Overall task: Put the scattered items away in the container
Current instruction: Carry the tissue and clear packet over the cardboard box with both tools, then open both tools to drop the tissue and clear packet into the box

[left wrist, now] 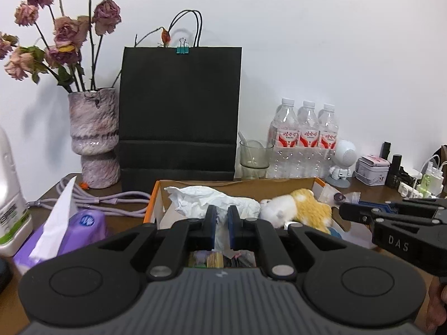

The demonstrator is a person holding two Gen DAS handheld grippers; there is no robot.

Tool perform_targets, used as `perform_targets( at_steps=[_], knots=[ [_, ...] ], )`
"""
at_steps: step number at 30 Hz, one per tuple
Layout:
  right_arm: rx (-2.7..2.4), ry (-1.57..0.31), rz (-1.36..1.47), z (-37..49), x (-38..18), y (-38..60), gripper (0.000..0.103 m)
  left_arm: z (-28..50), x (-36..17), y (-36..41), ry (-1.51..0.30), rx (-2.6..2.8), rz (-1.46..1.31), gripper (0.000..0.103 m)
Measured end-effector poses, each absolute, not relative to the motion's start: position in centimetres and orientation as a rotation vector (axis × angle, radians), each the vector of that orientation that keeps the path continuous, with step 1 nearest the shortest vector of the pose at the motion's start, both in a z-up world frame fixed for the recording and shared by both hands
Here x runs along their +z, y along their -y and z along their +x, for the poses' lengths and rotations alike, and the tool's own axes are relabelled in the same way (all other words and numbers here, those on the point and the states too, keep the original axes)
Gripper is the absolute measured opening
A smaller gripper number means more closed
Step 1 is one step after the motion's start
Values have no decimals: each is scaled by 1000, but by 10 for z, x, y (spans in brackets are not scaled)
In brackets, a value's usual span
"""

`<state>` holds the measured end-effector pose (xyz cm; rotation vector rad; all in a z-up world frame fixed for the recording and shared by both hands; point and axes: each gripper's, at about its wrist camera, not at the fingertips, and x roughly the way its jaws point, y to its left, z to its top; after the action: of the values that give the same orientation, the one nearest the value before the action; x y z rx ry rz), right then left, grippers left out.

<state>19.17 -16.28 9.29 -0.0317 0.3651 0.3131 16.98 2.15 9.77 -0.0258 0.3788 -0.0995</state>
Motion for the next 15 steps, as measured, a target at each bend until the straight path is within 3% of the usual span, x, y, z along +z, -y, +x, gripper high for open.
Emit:
perform_targets(
  at_steps=[8, 15],
  knots=[
    [337, -460, -14, 252, 105, 165, 6, 237, 97, -35, -507, -119, -74, 9],
    [436, -820, 18, 332, 95, 168, 6, 307, 91, -52, -806, -181, -149, 9]
  ],
)
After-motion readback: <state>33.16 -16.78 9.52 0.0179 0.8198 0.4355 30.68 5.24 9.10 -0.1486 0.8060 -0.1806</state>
